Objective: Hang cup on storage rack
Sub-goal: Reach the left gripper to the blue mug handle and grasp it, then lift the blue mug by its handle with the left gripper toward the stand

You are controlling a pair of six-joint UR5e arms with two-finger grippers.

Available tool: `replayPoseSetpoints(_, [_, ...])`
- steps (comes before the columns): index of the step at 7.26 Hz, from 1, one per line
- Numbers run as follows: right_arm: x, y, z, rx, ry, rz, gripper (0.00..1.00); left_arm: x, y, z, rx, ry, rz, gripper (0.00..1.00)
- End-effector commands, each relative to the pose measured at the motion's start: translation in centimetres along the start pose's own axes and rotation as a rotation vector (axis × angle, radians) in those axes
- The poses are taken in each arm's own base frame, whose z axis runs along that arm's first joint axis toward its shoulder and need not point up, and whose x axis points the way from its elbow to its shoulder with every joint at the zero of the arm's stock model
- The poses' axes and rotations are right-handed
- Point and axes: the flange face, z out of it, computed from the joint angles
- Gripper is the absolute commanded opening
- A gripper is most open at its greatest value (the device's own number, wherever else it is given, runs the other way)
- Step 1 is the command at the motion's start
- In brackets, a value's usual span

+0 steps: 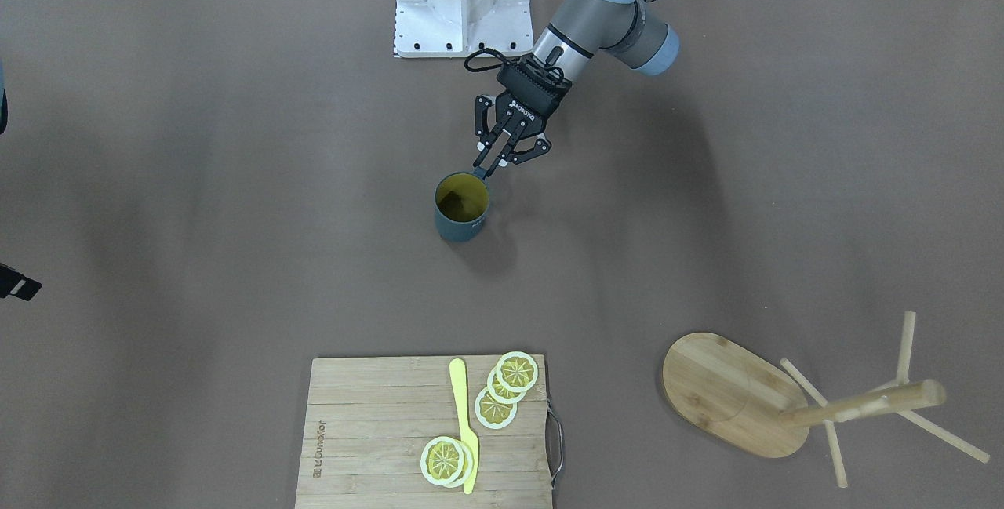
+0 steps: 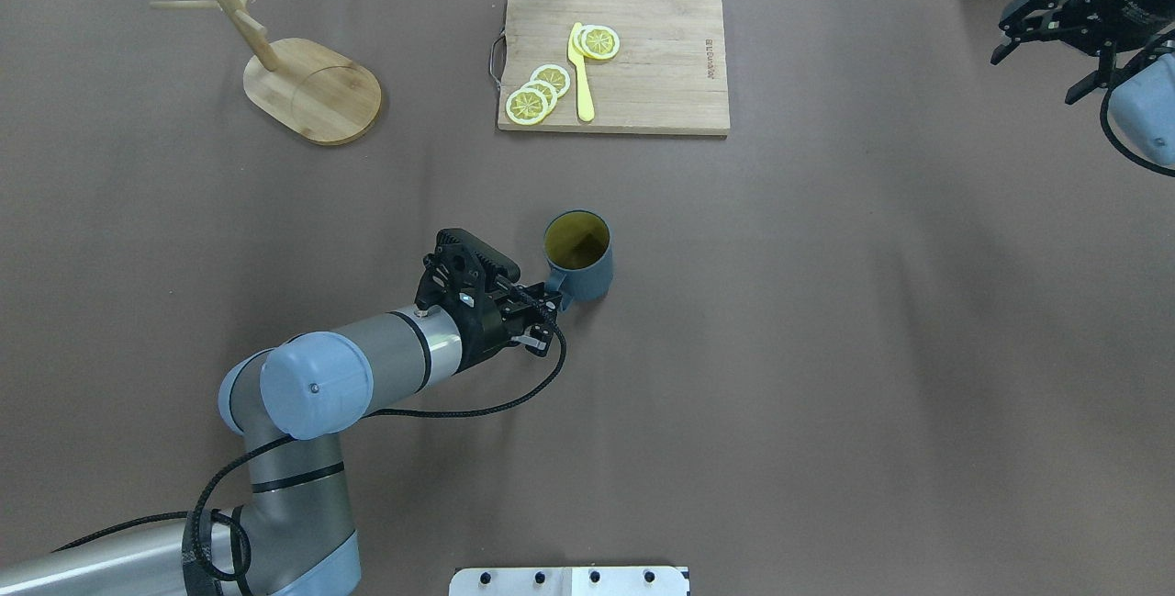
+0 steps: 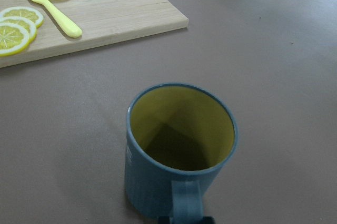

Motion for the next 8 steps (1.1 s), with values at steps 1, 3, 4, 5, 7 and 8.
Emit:
replayPoseSetpoints(1, [-0.1, 0.0, -0.1, 0.001, -0.001, 0.0, 1.0, 0.4, -0.4, -0.2, 0.014, 0.016, -0.012, 0.0])
replayPoseSetpoints(3, [-0.2, 0.2, 0.0, 0.0, -0.002, 0.005, 1.0, 1.1, -1.9, -1.5, 0.043, 0.04, -0.031, 0.0])
replayPoseSetpoints(4, [-0.3, 0.3, -0.2, 0.001, -0.006, 0.003, 1.0, 1.1, -3.2, -2.4, 0.062, 0.055, -0.137, 0.0])
replayPoseSetpoints(5, [-0.5, 0.5, -0.5, 0.0, -0.013, -0.006, 1.0, 0.8, -4.1, -2.8, 0.078, 0.064, -0.236, 0.0])
replayPoseSetpoints(7, [-0.5, 0.4, -0.9, 0.011, -0.019, -0.03, 1.0, -2.6, -6.8, -5.1, 0.147, 0.145, -0.465, 0.0])
replayPoseSetpoints(8, [-0.8, 0.8, -1.5, 0.021, -0.027, -0.042, 1.0, -5.6, -6.5, -6.4, 0.154, 0.179, -0.557, 0.0])
